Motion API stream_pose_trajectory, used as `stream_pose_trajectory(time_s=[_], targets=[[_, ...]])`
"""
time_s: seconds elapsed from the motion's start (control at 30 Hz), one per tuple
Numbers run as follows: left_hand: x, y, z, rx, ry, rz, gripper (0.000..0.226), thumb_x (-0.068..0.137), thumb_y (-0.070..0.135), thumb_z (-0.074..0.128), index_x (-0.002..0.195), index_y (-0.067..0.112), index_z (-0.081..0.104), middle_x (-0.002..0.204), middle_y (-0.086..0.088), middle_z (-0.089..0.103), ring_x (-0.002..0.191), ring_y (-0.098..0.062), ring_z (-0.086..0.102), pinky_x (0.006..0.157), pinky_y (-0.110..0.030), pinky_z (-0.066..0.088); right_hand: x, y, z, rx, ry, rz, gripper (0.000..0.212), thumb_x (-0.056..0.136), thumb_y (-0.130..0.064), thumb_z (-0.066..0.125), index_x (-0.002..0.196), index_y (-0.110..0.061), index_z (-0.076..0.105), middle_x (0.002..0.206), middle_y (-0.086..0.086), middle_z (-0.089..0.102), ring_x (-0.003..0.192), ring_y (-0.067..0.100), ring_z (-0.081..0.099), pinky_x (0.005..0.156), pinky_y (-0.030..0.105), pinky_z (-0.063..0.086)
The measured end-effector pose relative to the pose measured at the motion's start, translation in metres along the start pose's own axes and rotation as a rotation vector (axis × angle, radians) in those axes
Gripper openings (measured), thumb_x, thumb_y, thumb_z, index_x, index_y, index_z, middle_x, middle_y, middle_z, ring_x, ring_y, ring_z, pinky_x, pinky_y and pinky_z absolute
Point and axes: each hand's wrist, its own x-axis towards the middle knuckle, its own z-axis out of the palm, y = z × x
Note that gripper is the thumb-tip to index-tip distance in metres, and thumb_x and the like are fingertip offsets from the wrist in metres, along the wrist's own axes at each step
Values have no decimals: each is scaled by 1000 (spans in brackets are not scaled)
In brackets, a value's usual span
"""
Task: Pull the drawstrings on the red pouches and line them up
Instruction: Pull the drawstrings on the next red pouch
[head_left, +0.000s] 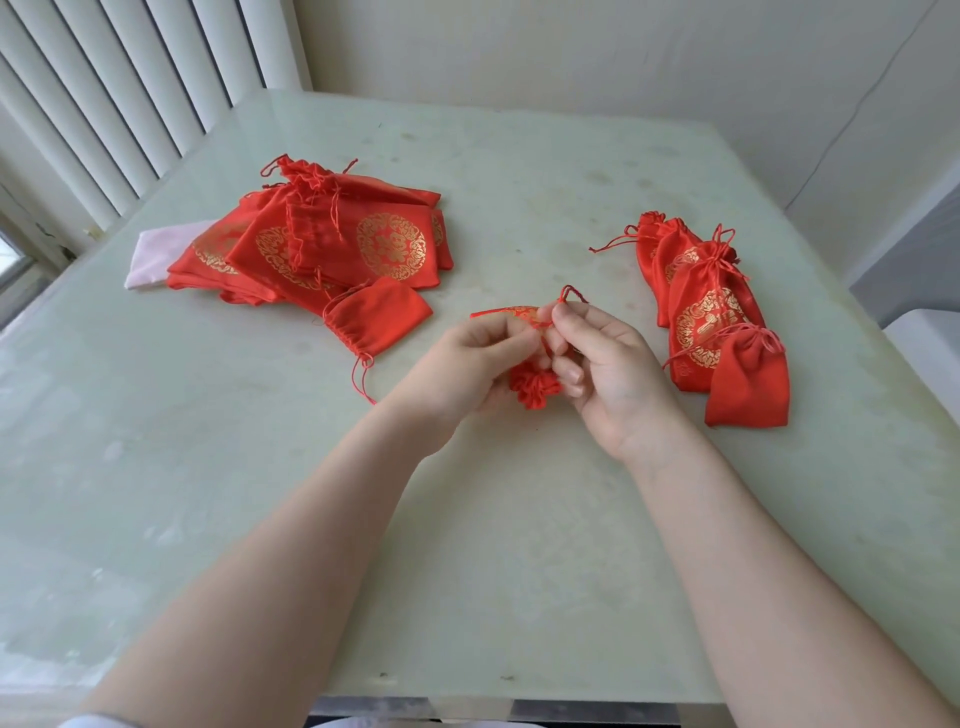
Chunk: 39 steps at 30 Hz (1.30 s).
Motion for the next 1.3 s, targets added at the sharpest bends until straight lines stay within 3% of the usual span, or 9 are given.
stream_pose_trajectory(time_s=[0.13,0.3,0.43,0.53,0.77,0.9,1.03,1.2,1.3], targets=[[5,-3,-2,-160,35,-90,26,97,13,40,73,15,49,63,4,59,35,-6,33,34,-12,18,1,2,-5,-213,41,9,21,93,-7,46,80,-10,63,50,-7,50,40,4,33,37,14,20],[7,-4,1,62,168,-110,27,92,7,43,67,14,50,55,5,59,31,-9,34,37,-15,20,-1,-5,-9,-285,48,-131,27,89,1,44,84,-15,66,56,-7,58,51,6,52,42,15,27],[7,-6,0,229,154,-60,27,93,9,44,67,12,50,60,0,57,32,-7,35,36,-14,26,-5,-2,-1,-417,-61,-374,25,90,-3,49,85,-21,65,67,-10,68,68,0,59,67,12,43],[8,-10,0,424,143,19,25,92,14,45,68,18,52,60,7,57,44,-7,44,49,-21,36,-5,4,5,-446,-70,-435,22,86,-11,49,84,-26,65,72,-10,70,79,6,64,76,14,46],[6,-9,-2,504,60,96,22,90,11,47,70,13,56,56,9,58,42,-1,45,50,-19,37,0,9,1,-482,-11,-479,23,83,-16,56,83,-35,68,85,-6,73,99,21,65,96,43,47],[3,-5,0,589,28,105,21,75,26,42,68,12,57,62,4,63,57,-12,60,61,-27,47,2,13,3,-479,2,-452,24,85,-9,58,85,-32,66,87,-7,71,120,1,48,102,18,36],[0,-5,3,717,47,210,22,90,19,50,80,2,59,70,-11,66,62,-20,58,66,-31,46,-2,10,9,-446,-28,-408,23,87,2,56,87,-19,65,89,0,69,102,-20,50,99,11,35],[5,-6,-2,482,33,81,26,95,19,49,75,5,58,59,5,57,56,-11,51,59,-26,43,-1,10,8,-588,11,-482,24,89,-24,51,112,-28,54,102,-2,66,93,5,63,87,19,47],[4,-4,-2,299,46,3,30,97,14,45,68,11,51,61,-1,54,46,-3,49,48,-14,38,1,10,0,-785,53,-555,37,90,-14,44,126,-14,47,107,2,60,84,8,60,81,13,43]])
